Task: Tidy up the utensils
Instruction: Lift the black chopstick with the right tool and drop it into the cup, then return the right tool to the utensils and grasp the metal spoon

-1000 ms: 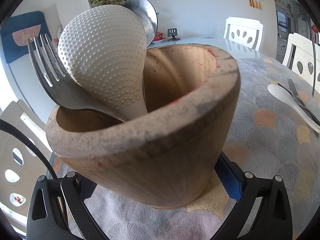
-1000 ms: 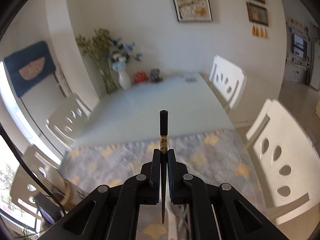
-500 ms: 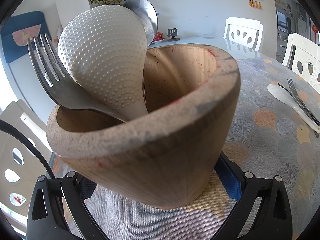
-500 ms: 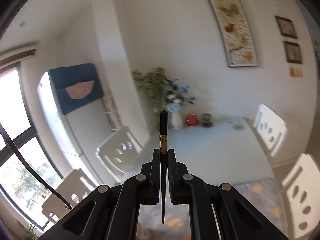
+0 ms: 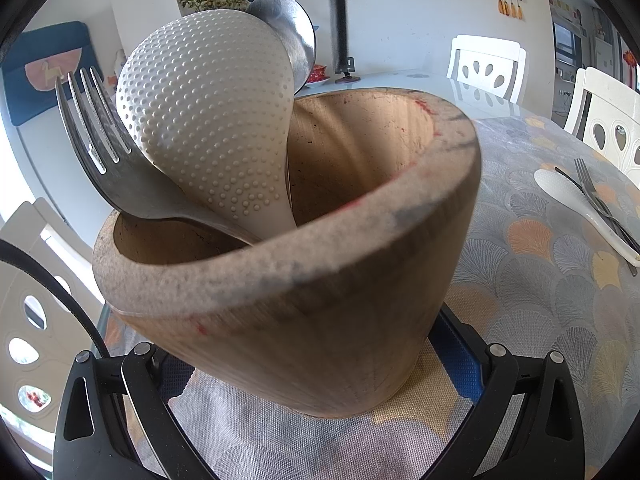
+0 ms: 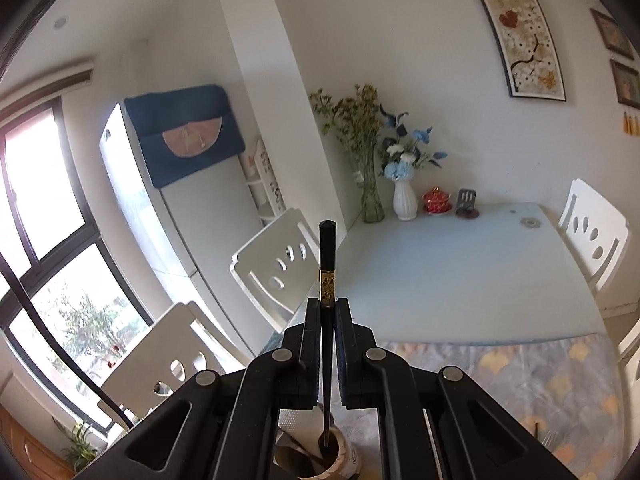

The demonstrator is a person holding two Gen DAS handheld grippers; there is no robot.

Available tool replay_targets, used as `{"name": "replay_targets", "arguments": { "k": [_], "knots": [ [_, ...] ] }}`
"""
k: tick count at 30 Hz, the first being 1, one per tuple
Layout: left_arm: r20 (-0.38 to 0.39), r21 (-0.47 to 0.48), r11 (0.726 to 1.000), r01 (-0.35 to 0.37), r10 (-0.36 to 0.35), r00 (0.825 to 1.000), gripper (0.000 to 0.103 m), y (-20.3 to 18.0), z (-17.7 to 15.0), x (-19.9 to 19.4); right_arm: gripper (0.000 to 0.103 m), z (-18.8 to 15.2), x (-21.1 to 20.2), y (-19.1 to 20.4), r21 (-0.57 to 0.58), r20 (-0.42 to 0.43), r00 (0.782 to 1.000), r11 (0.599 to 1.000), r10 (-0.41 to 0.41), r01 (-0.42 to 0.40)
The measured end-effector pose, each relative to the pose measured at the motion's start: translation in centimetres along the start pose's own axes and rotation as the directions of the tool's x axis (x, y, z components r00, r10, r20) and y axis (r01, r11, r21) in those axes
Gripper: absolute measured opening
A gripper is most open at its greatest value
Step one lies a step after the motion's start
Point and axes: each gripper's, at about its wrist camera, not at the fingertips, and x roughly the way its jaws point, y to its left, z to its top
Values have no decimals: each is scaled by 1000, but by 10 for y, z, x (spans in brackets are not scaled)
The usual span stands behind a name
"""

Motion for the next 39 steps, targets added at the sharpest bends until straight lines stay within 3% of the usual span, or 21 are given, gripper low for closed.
{"name": "replay_targets", "arguments": {
  "k": [11, 15, 19, 23, 30, 34, 39],
  "knots": [
    [0, -1, 1000, 1, -1, 1000, 101, 0, 0, 0, 7, -28, 32, 4, -13, -140, 990, 1000, 26, -28],
    [1, -1, 1000, 2, -2, 1000, 101, 0, 0, 0, 20, -34, 37, 2, 11, -197, 978, 998, 64, -63],
    [0, 0, 1000, 3, -3, 1000, 101, 0, 0, 0, 44, -31, 19, -5, 38, -163, 983, 997, 79, -74],
    [0, -1, 1000, 4, -4, 1000, 101, 0, 0, 1, 48, -21, -11, -18, 69, -104, 992, 996, 69, -62],
    [0, 0, 1000, 4, -4, 1000, 101, 0, 0, 1, 56, -6, -94, -67, 150, 21, 998, 987, -56, 53],
    [-1, -1, 1000, 4, -4, 1000, 101, 1, 0, 1, 71, -5, -145, -102, 214, 84, 974, 958, -211, 189],
    [-6, 0, 1000, 6, -6, 1000, 101, 0, 1, 1, 72, -12, -198, -139, 323, 104, 930, 897, -351, 303]
  ]
}}
